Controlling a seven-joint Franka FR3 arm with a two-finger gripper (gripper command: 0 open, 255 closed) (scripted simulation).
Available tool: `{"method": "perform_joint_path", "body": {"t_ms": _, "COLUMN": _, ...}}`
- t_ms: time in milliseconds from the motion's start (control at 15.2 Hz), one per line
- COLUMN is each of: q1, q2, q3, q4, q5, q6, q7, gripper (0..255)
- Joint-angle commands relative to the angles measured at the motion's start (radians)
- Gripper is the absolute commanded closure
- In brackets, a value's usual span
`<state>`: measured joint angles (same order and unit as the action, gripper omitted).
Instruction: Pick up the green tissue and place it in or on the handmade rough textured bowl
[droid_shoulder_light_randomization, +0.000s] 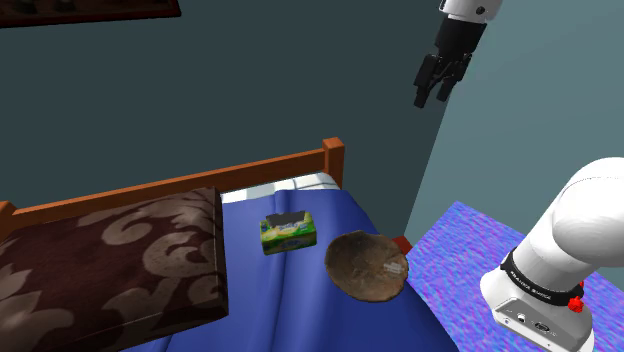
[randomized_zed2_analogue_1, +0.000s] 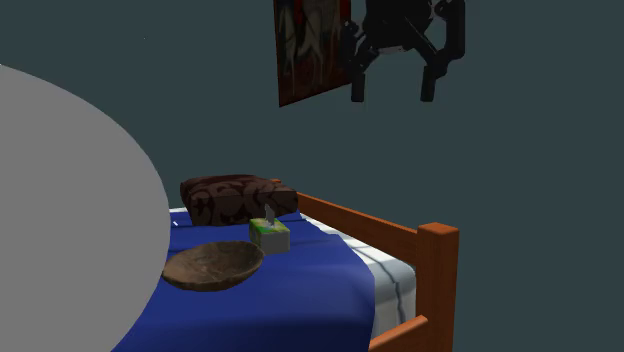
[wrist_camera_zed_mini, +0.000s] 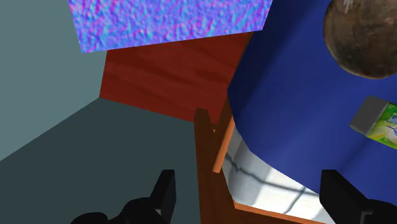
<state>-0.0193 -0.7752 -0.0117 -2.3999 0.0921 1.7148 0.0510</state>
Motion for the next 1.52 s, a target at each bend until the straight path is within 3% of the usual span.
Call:
{"method": "perform_joint_path", "body": {"t_ms": 0, "q1": 0.000, "q2": 0.000, "q3": 0.000, "q4": 0.000, "q5": 0.000, "q6": 0.000, "q7": 0.000, "gripper": 0}}
{"method": "perform_joint_path", "body": {"t_ms": 792, "q1": 0.139, "q2": 0.337, "q3": 0.176, "q4": 0.108, "q5": -0.016, "q6": 0.208, "q7": -0.069, "gripper": 0}}
{"method": "perform_joint_path", "body": {"t_ms": 1452, "q1": 0.226, "q2": 0.625, "q3": 0.326, "q4": 0.243, "q5": -0.121, "q6": 0.322, "q7": -0.080, "gripper": 0}}
